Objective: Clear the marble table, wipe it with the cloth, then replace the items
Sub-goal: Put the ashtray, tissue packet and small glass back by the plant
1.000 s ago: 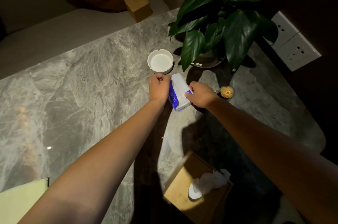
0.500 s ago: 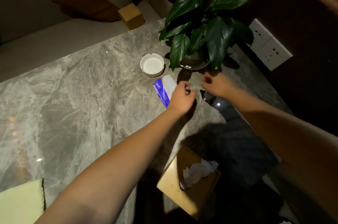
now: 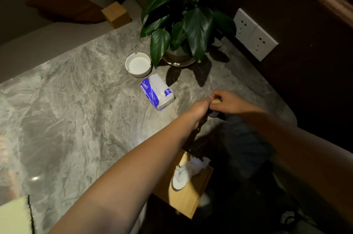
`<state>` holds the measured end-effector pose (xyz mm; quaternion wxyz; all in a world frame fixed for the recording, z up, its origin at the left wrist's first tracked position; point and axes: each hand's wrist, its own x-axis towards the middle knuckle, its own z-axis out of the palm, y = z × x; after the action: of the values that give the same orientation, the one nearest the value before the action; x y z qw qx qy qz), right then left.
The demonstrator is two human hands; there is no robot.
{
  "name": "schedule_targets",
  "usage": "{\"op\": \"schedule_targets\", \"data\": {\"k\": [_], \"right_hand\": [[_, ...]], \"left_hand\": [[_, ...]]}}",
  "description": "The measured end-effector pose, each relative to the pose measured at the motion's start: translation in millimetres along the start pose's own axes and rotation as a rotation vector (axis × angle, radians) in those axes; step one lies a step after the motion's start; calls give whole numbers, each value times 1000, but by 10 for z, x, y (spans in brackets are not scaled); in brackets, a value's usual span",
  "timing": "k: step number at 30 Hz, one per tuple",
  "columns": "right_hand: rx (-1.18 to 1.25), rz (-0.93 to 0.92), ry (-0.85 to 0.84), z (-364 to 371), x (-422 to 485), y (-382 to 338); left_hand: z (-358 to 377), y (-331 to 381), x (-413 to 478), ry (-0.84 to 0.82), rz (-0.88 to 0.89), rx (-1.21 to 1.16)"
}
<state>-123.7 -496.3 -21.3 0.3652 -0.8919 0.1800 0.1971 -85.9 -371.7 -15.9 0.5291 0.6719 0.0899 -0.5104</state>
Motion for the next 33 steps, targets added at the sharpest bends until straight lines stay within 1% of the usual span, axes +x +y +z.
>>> {"op": "schedule_targets", "data": {"k": [2,6,11,13,16,18,20,21,23,25,27,28,30,31,33], "right_hand": [[-13,6,-2,-18,-60,63],[12,77,-35,-48,-119,185],[68,122,16,-3,-118,261],[95,135,21,2,-106,261],[100,144,52,-8,-105,240],[104,147,68,-7,-108,217],[88,149,55,-14,-108,193],[82,159,40,-23,-115,175],[51,168,52,-50,-148,119],[-62,88,191,-85,-218,27],[-155,-91,340,-81,-310,-105],[-165,-173,365,-60,-363,-177],[-143,-259,316,25,-488,-322],[-131,-270,265,92,-560,-382],[-86,-228,116,268,-723,-459]], "left_hand": [[99,-33,11,-17,-6,-8],[244,-44,-24,-52,-29,-6],[308,-55,-19,-92,-107,-74],[302,-67,-18,-68,-112,-105],[359,-73,33,-41,-66,-132],[434,-131,164,-7,-43,-171],[483,-220,369,30,-52,-152],[479,-205,359,30,-46,-133],[387,-1,-65,25,-18,-66],[242,100,-277,43,60,42],[59,117,-393,78,122,185],[-49,120,-490,102,151,240],[-247,81,-650,129,208,325],[-347,34,-738,126,228,364],[-549,-108,-891,81,226,436]]}}
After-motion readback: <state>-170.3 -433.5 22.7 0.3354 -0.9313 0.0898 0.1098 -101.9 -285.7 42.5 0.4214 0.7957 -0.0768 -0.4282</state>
